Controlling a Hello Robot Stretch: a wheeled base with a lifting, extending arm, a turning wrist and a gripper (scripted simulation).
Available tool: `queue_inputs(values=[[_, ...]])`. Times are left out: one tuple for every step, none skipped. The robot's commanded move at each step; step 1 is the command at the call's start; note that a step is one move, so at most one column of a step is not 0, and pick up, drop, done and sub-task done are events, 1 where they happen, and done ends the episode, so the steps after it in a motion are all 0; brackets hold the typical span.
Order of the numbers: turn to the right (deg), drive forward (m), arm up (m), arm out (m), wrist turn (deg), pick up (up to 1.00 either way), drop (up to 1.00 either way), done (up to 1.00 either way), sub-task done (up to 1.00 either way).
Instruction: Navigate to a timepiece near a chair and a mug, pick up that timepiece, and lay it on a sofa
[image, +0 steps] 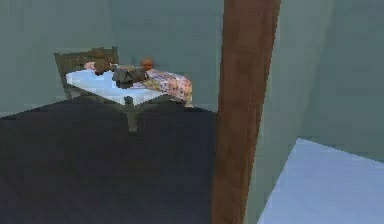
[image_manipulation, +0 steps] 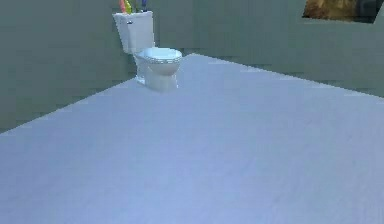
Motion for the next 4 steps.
queue_inputs(values=[[-39.0,0.0,0.0,0.0,0.0,0.0,0.0,0.0,0.0],[0.0,0.75,0.0,0.0,0.0,0.0,0.0,0.0,0.0],[-27.0,0.0,0.0,0.0,0.0,0.0,0.0,0.0,0.0],[0.0,1.0,0.0,0.0,0.0,0.0,0.0,0.0,0.0]])
